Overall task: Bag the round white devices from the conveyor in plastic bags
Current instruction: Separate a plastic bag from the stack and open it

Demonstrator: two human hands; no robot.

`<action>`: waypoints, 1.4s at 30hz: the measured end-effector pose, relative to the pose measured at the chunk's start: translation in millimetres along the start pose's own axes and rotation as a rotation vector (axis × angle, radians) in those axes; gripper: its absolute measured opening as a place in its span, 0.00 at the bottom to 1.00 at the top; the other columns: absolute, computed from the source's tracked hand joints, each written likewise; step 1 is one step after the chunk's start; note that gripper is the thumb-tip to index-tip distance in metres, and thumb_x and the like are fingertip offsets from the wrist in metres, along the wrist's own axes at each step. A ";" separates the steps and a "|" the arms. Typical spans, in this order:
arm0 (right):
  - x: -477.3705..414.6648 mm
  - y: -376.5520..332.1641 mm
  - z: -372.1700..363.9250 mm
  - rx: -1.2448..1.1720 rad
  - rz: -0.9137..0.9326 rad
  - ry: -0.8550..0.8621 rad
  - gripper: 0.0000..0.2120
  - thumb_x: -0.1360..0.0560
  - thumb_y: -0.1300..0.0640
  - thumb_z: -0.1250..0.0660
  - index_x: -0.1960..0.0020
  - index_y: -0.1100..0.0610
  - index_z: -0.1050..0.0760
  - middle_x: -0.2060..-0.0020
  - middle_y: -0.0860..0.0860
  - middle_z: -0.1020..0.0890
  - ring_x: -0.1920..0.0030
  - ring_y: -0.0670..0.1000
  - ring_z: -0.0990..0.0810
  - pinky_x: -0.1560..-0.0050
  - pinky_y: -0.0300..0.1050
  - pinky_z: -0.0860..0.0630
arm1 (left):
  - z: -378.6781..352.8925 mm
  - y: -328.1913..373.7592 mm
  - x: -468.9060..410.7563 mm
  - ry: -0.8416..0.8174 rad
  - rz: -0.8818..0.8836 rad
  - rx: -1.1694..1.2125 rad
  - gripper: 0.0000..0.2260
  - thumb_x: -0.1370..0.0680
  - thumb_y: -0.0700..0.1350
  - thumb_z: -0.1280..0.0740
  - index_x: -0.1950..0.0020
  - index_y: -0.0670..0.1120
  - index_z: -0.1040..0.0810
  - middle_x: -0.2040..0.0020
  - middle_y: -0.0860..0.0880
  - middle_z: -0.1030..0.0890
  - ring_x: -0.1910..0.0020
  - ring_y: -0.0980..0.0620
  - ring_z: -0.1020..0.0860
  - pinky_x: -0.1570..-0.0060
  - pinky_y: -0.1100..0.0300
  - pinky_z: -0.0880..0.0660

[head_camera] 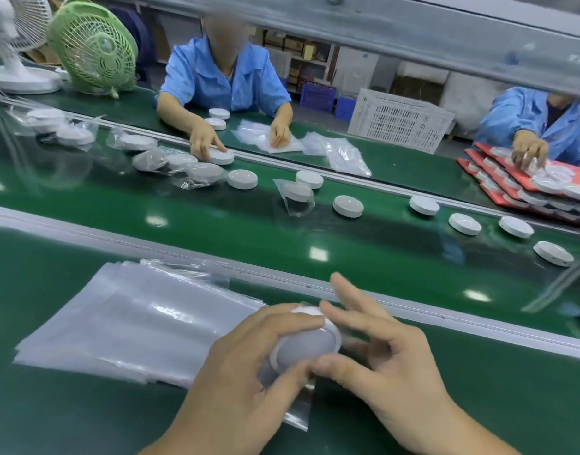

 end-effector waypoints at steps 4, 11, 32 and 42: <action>-19.0 -14.1 0.8 -0.079 -0.140 -0.135 0.31 0.45 0.41 0.13 0.44 0.42 0.14 0.49 0.51 0.12 0.49 0.48 0.14 0.47 0.42 0.19 | -9.3 4.4 0.4 0.135 0.103 0.206 0.06 0.29 0.52 0.27 0.53 0.58 0.17 0.41 0.56 0.19 0.42 0.53 0.18 0.50 0.65 0.22; -43.9 -32.9 9.5 -0.040 -0.108 -0.203 0.26 0.38 0.48 0.15 0.41 0.44 0.15 0.49 0.53 0.12 0.49 0.49 0.14 0.47 0.42 0.19 | 5.4 10.3 -19.3 0.088 0.312 0.576 0.26 0.34 0.56 0.23 0.39 0.67 0.25 0.45 0.52 0.14 0.49 0.52 0.15 0.52 0.67 0.21; 0.2 1.0 23.3 -0.598 -0.326 0.377 0.14 0.28 0.47 0.27 0.43 0.46 0.16 0.44 0.49 0.15 0.51 0.47 0.16 0.61 0.47 0.21 | 16.6 28.8 -8.2 0.088 -0.117 -0.281 0.10 0.20 0.49 0.33 0.44 0.60 0.16 0.51 0.69 0.18 0.53 0.67 0.21 0.54 0.70 0.27; 15.3 10.6 33.6 0.603 0.482 0.103 0.17 0.28 0.54 0.35 0.39 0.49 0.24 0.52 0.46 0.20 0.54 0.47 0.22 0.57 0.40 0.25 | -9.4 -0.4 2.3 -0.480 -0.275 -0.697 0.17 0.19 0.64 0.45 0.53 0.68 0.16 0.56 0.69 0.18 0.60 0.59 0.22 0.65 0.63 0.28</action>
Point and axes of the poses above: each hand's wrist, its own x-axis away from the middle knuckle, its own z-axis out of the back of the hand, y = z × x, the point moved 2 cm from there along -x, towards the middle knuckle
